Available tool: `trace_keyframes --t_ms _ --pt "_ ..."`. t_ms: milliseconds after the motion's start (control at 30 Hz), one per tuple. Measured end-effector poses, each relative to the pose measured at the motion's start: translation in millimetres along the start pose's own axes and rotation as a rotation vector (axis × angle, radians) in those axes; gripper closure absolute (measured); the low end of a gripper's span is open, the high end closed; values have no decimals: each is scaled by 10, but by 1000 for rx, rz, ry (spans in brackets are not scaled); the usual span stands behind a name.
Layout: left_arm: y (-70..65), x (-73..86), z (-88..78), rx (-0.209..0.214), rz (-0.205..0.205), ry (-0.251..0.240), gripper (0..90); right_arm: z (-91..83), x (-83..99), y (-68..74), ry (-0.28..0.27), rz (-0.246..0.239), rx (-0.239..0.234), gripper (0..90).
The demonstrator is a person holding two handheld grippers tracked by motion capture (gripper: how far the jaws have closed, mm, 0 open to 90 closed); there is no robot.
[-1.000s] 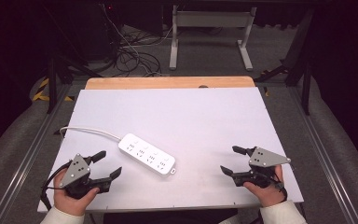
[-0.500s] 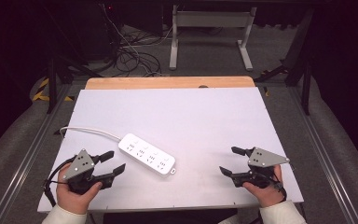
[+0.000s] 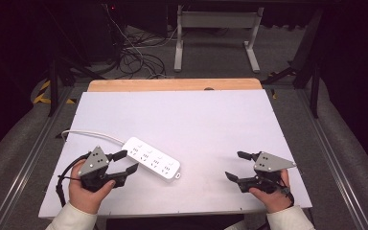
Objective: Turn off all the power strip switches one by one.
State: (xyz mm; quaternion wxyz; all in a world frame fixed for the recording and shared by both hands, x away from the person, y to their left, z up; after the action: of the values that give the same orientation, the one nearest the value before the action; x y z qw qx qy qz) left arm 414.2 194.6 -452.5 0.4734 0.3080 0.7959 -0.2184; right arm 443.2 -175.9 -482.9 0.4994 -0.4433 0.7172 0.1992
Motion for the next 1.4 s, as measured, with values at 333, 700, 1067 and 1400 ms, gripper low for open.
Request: trace_keyframes --t_ms 333,700,1067,1400 --pt "-78 -121 188 32 27 25 412 6 5 11 6 -5 -5 203" --pt "-183 -203 385 85 31 79 413 13 8 10 7 -10 -6 196" --pt "-242 -220 488 90 -5 123 460 11 8 14 7 -8 -9 191" --pt "-267 -207 640 175 21 211 841 15 8 15 6 -8 -10 191"
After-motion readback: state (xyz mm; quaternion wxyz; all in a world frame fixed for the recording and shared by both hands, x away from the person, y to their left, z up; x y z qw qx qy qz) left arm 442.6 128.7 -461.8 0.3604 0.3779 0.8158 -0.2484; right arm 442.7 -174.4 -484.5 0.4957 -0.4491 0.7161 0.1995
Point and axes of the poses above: each handheld gripper's, and its own axes: z roughly forward along the jaws, x roughly out of its underside, y roughly to its left, the point moved 7 cm from there along z, roughly forward along the jaws, and after that the axes turned 4 degrees about -z, right-handed, at the moved point
